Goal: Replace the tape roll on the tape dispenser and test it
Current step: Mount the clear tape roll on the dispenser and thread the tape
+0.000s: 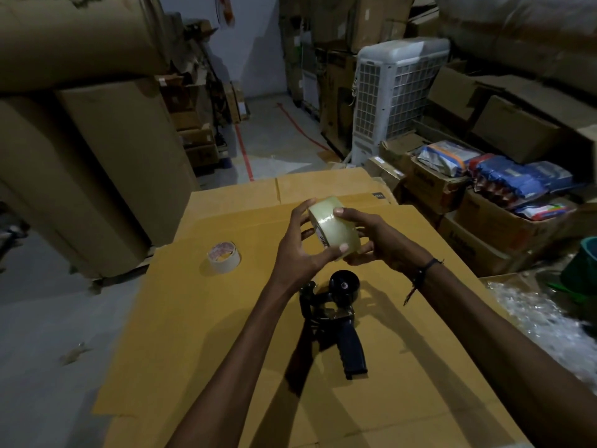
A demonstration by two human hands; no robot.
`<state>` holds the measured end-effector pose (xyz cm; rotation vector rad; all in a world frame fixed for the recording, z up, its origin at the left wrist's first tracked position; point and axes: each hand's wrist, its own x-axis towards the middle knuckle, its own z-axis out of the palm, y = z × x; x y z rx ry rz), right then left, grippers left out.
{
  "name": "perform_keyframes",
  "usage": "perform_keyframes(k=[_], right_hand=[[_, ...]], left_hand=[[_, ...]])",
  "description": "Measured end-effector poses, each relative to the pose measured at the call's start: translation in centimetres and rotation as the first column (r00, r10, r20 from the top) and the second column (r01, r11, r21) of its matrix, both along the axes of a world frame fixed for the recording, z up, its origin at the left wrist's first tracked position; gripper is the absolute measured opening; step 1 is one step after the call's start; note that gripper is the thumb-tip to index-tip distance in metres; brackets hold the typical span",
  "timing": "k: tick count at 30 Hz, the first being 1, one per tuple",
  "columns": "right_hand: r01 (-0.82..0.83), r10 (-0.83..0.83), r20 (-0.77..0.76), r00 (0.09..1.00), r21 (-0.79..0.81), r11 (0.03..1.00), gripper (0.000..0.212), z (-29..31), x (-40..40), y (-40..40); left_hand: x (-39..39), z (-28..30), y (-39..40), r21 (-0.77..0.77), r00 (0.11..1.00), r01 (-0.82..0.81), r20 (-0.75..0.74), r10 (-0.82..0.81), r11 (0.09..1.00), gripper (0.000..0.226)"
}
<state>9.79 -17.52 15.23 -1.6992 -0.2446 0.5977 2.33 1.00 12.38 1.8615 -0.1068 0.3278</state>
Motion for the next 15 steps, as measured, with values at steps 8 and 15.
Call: perform_keyframes(k=[8,15], right_hand=[[-0.050,0.044,0.104,0.994,0.056,0.997,0.083,-0.3,0.9,-0.3],[-0.048,0.042,0.094,0.995,0.059,0.997,0.086,0.3,0.6,-0.1]], left_hand=[[0.0,1.6,0.8,-0.041,0.999,-0.033,0.022,0.034,0.999,0.090],[-0.1,1.4,1.5,0.043,0.998,-0.017,0.068,0.014,0.999,0.104]])
